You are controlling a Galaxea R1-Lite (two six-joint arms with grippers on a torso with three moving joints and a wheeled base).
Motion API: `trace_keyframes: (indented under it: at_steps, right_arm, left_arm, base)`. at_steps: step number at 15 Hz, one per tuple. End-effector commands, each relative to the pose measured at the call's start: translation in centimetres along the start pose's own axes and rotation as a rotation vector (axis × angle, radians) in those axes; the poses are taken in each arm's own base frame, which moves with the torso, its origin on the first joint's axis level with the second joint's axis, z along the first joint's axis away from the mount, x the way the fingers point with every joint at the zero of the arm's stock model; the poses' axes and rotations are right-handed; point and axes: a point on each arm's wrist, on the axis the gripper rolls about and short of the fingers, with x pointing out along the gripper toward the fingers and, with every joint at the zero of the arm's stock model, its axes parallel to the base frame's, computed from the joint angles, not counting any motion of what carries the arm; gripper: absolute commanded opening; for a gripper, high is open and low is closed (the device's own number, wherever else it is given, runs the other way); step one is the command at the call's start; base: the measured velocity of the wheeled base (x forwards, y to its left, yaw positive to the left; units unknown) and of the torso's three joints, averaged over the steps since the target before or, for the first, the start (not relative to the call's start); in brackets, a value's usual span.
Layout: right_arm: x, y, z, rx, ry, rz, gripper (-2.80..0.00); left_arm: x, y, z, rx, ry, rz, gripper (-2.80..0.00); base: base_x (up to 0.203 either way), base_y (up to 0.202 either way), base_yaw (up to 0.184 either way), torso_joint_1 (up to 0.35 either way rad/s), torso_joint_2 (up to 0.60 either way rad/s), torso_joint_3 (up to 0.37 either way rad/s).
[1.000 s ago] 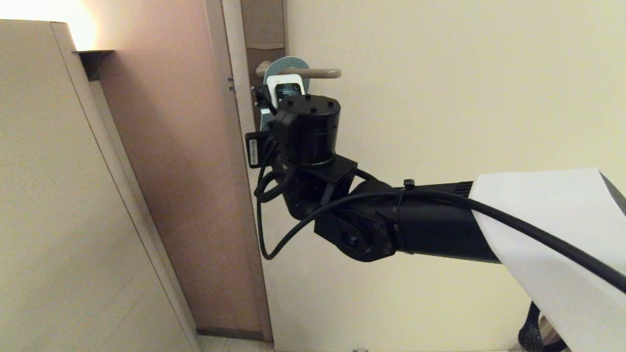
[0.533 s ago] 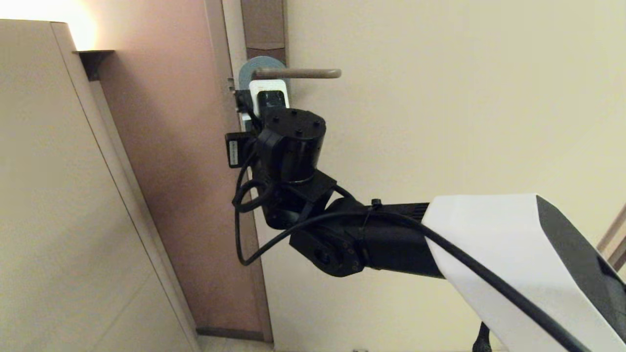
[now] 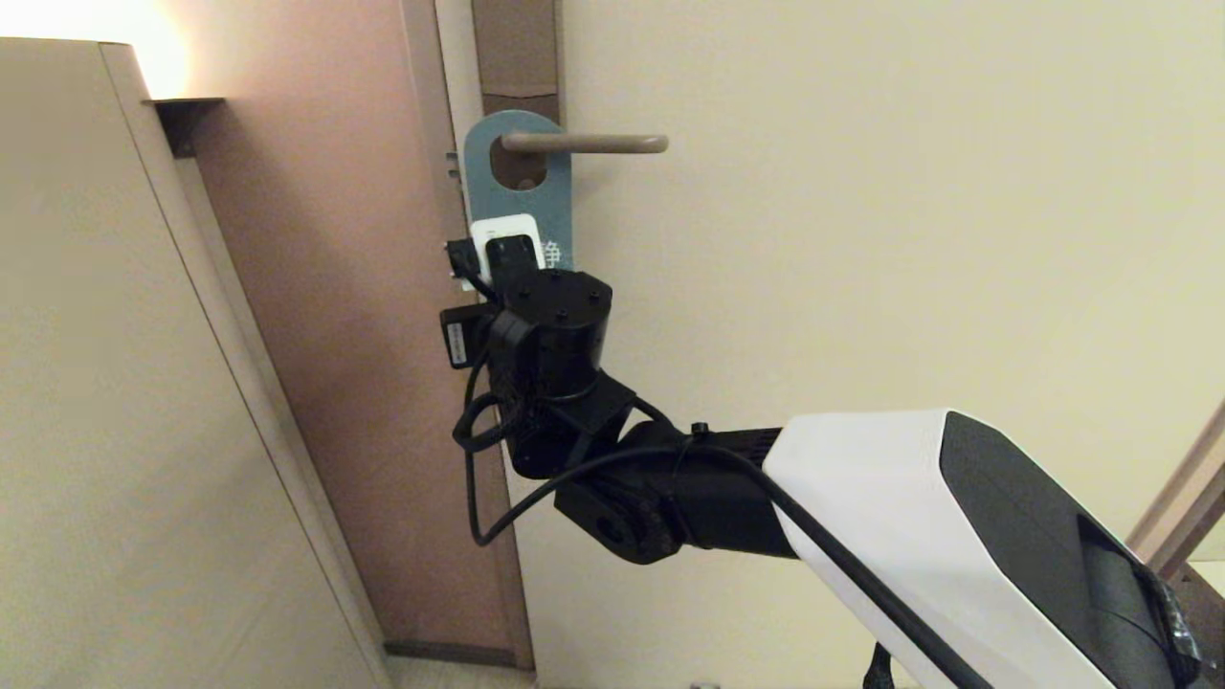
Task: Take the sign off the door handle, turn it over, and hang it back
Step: Hang the sign back with the other side facing out
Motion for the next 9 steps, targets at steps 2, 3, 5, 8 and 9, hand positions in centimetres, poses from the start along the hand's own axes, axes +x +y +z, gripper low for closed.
trace_keyframes:
  at_steps: [2,3,5,8,9]
  right_arm:
    - [0.0,-0.1,-0.1,-0.011,0.004,-0.005,-2.8]
    - [-0.1,-0.2,0.1,-0.01,0.003,-0.005,-2.8]
    - [-0.4,-0.5,0.6,-0.016,0.012,-0.005,-2.8]
    - [-1.4,-1.8,1.5,-0.049,0.07,-0.006,-2.8]
    - [-1.8,-2.5,1.9,-0.061,0.092,-0.01,-2.8]
  left_arm:
    - [0.0,0.0,0.0,0.0,0.0,0.0,-2.8]
    - [0.0,0.0,0.0,0.0,0.0,0.0,-2.8]
    - [0.0,0.0,0.0,0.0,0.0,-0.001,-2.8]
    - [0.0,0.0,0.0,0.0,0.0,0.001,-2.8]
    - [0.0,0.0,0.0,0.0,0.0,0.001,-2.8]
  base:
    - [0.0,0.0,0.0,0.0,0.0,0.0]
    - [0.0,0.0,0.0,0.0,0.0,0.0]
    - [0.0,0.0,0.0,0.0,0.0,0.0]
    - [0.0,0.0,0.0,0.0,0.0,0.0]
    - [0.0,0.0,0.0,0.0,0.0,0.0]
